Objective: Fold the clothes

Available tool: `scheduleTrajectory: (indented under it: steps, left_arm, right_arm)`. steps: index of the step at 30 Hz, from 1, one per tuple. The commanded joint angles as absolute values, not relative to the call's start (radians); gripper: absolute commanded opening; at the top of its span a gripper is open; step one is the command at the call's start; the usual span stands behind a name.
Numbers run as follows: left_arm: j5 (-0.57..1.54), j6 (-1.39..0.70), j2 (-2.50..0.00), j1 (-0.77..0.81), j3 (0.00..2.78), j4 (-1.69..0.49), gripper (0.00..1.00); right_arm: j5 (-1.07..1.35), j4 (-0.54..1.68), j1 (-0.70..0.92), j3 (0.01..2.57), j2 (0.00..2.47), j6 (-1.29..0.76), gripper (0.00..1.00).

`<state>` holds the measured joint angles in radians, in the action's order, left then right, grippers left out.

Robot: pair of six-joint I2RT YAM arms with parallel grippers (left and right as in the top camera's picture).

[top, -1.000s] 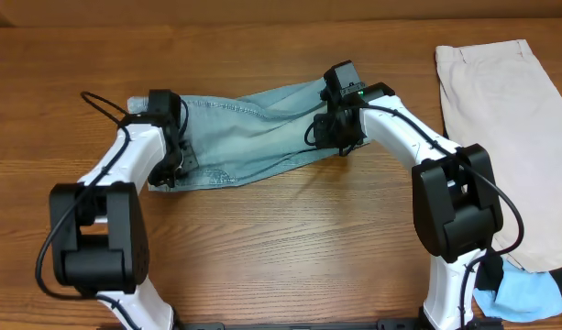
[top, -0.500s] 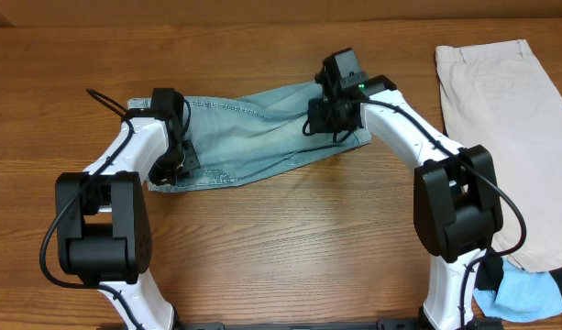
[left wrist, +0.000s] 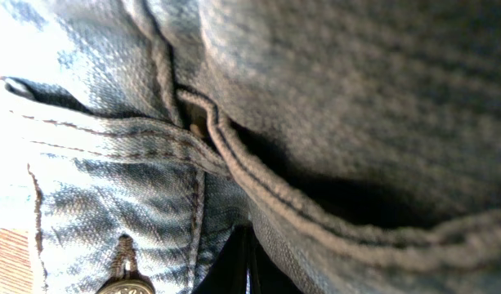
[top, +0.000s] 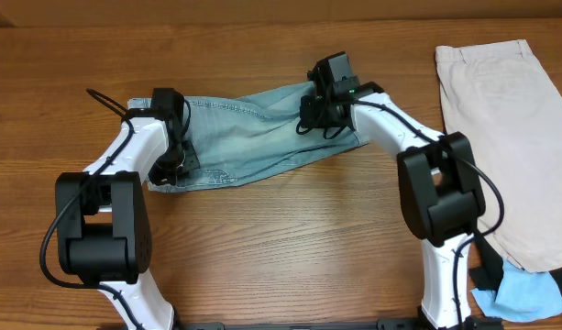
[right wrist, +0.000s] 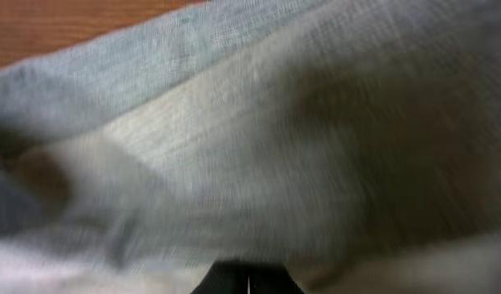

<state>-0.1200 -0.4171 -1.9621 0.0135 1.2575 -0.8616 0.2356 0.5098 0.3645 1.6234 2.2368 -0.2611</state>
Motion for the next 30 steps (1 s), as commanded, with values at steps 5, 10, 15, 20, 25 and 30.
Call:
scheduleTrajectory:
  steps: [5,10,15,20,25,30]
  left_arm:
    - [-0.111,-0.435,-2.07,0.005,1.192,-0.859,0.04]
    - [-0.112,-0.446,-2.07,0.005,1.192,-0.857,0.05]
    - [-0.11,-0.445,-2.07,-0.017,1.232,-0.902,0.04]
    - [-0.109,-0.422,-2.07,-0.071,1.399,-1.079,0.04]
    - [-0.095,-0.377,-2.07,-0.12,1.635,-1.261,0.04]
    - [-0.04,-0.307,-2.07,-0.138,1.844,-1.38,0.14]
  right_arm:
    - [0.295,0.297,0.385,1.666,2.275,-0.337,0.04]
    - [0.302,0.312,0.377,1.796,2.275,-0.352,0.05]
    - [0.302,0.486,0.344,1.921,2.275,-0.307,0.05]
    - [0.302,0.768,0.294,2.021,2.27,-0.239,0.3]
    - [0.302,1.002,0.249,2.056,2.268,-0.239,0.51]
    - [0.297,1.122,0.244,2.041,2.269,-0.238,0.54]
